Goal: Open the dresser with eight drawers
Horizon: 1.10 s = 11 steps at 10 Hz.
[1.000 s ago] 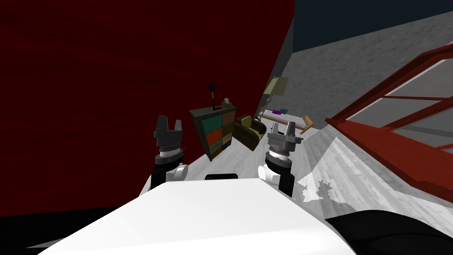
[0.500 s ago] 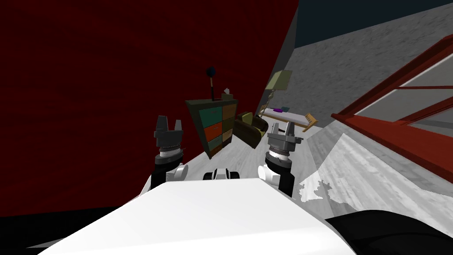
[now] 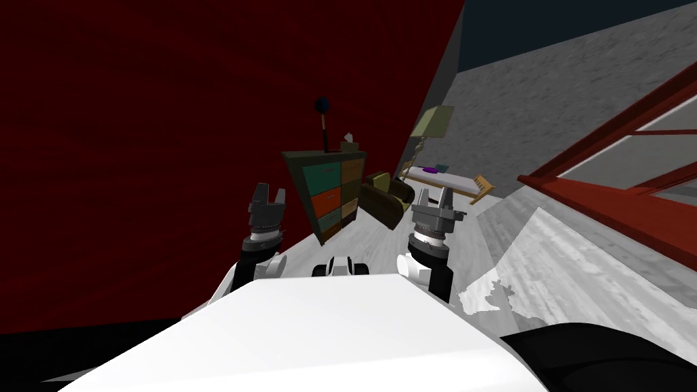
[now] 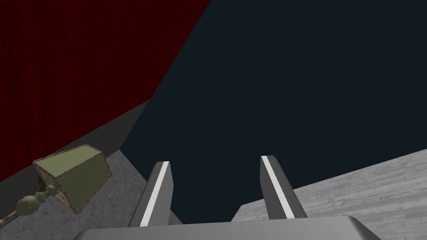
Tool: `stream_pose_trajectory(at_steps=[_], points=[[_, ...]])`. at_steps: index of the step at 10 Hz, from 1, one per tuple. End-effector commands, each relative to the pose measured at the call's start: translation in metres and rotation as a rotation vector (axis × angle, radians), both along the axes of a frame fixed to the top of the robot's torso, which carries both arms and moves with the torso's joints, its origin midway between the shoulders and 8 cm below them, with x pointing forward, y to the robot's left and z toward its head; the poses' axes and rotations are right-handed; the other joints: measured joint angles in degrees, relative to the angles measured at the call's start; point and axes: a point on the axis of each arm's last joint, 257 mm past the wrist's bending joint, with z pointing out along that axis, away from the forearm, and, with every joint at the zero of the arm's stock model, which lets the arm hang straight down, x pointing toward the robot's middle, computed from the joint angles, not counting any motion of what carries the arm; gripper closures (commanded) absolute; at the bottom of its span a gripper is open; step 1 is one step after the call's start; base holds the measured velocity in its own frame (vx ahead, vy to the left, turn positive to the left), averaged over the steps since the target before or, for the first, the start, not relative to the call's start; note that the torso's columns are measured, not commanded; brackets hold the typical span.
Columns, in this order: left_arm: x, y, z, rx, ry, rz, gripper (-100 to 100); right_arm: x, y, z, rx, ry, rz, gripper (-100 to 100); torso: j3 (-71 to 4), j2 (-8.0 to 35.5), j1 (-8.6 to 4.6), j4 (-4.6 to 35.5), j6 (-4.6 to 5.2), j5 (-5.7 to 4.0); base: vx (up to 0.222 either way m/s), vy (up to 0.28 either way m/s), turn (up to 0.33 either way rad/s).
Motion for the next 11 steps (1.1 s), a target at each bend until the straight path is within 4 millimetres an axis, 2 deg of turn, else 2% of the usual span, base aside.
stream_pose_trajectory(at_steps=[1,3,4,7,8,11], points=[[0.011,0.006,-0.021,0.026,0.052,0.0,-100,0.0,0.0,0.0,0.0,0.0,0.0,0,0.04,0.06,0.04,0.02,0.0,0.01,0.084,-0.062,0.051],[0.022,0.014,-0.039,0.034,0.096,0.009,-100,0.0,0.0,0.0,0.0,0.0,0.0,0,0.01,0.01,0.02,0.01,0.0,0.01,0.099,-0.094,0.063],[0.022,0.014,-0.039,0.034,0.096,0.009,-100,0.0,0.0,0.0,0.0,0.0,0.0,0,0.02,0.03,0.01,0.01,0.0,0.0,0.071,-0.064,0.022],[0.036,0.029,-0.068,0.034,0.161,0.03,-100,0.0,0.0,0.0,0.0,0.0,0.0,0,0.03,0.04,0.08,0.02,-0.01,0.02,0.087,-0.07,0.059],[0.036,0.029,-0.068,0.034,0.161,0.03,-100,0.0,0.0,0.0,0.0,0.0,0.0,0,0.02,0.04,-0.01,0.01,0.0,-0.01,0.058,-0.073,0.016],[0.047,0.044,-0.094,0.027,0.218,0.054,-100,0.0,0.0,0.0,0.0,0.0,0.0,0,0.05,0.07,0.04,0.03,0.0,0.01,0.067,-0.085,0.05]])
